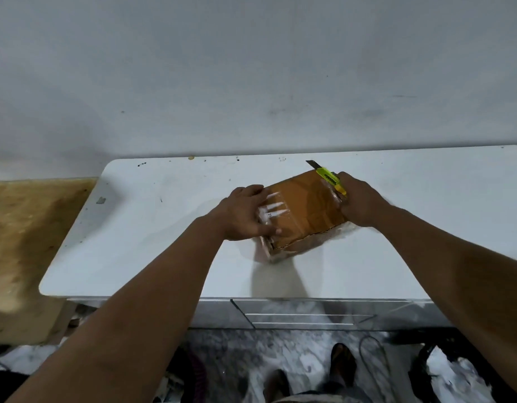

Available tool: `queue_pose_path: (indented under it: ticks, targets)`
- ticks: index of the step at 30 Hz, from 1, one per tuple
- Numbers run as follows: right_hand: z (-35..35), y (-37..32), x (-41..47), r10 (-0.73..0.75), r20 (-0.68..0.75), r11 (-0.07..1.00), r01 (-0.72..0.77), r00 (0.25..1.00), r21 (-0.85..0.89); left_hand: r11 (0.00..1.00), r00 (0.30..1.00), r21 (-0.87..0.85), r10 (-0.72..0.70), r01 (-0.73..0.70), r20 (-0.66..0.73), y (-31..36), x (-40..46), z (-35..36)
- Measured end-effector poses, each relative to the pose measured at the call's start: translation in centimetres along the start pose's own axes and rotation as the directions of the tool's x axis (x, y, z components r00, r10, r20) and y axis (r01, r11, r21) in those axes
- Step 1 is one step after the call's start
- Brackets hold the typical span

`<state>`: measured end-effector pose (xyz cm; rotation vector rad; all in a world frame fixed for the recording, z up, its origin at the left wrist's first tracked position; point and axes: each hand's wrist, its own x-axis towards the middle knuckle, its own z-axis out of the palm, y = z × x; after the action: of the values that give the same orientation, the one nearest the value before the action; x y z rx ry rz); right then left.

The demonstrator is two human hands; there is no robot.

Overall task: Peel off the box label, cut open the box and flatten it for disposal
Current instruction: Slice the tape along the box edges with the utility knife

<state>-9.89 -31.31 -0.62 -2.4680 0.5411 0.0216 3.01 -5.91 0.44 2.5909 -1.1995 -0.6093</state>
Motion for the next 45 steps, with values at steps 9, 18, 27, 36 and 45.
queue_pose_path:
  ticks: [9, 18, 27, 36, 45]
  targets:
    - [-0.2, -1.7, 2.2, -0.078, -0.339, 0.967, -0.011, 0.938, -0.254, 0.992, 0.967, 0.048, -0.104, 0.119, -0.232, -0.4, 0.5, 1.9]
    - [3.3, -2.9, -3.9, 0.018, -0.332, 1.000, -0.013, 0.943, 0.017, 0.924, 0.850, -0.040, -0.367, 0.381, -0.379, 1.5, 1.3, 3.2]
    - [6.8, -4.4, -10.2, 0.059, -0.102, 0.989, -0.044, 0.993, 0.142, 0.888, 0.819, 0.060, -0.391, 0.455, -0.419, 1.9, 2.1, 3.5]
    - [7.7, -5.8, -11.8, 0.090, -0.042, 0.988, -0.084, 0.995, 0.133, 0.937, 0.887, 0.049, -0.310, 0.347, -0.343, 1.2, 1.2, 2.9]
    - [7.9, -6.7, -11.9, 0.164, -0.026, 0.984, -0.162, 0.986, 0.070, 0.935, 0.894, 0.073, -0.307, 0.347, -0.325, 0.9, 1.5, 2.6]
